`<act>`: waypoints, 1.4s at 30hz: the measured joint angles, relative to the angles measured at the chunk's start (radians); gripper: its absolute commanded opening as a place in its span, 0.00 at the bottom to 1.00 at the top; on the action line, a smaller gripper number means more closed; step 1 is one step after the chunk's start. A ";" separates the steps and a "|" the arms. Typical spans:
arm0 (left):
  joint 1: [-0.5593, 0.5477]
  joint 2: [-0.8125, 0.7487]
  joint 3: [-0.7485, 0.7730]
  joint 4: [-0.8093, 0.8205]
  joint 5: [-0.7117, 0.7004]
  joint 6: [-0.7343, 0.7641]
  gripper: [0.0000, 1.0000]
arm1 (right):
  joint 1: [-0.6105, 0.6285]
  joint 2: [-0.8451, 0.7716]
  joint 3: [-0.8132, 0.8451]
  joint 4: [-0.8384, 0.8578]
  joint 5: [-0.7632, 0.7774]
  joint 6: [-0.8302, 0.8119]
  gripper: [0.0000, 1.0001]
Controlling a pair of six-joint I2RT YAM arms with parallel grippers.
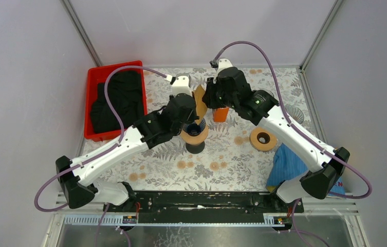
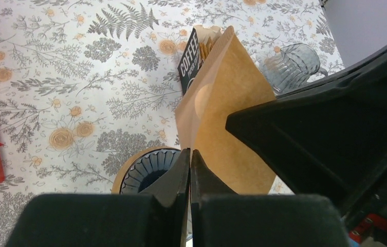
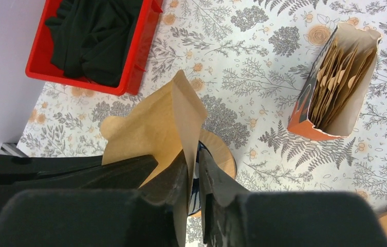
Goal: Place the coffee filter in the dripper
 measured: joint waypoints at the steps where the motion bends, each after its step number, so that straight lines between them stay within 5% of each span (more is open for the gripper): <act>1: 0.000 -0.003 0.002 -0.013 0.002 -0.006 0.05 | 0.003 0.002 0.007 -0.009 0.000 -0.001 0.11; 11: 0.000 -0.056 0.005 -0.121 0.066 -0.073 0.11 | 0.039 0.042 0.120 -0.140 -0.010 -0.001 0.01; 42: 0.141 -0.015 0.023 -0.313 0.234 -0.086 0.11 | 0.045 0.246 0.232 -0.369 0.002 -0.047 0.04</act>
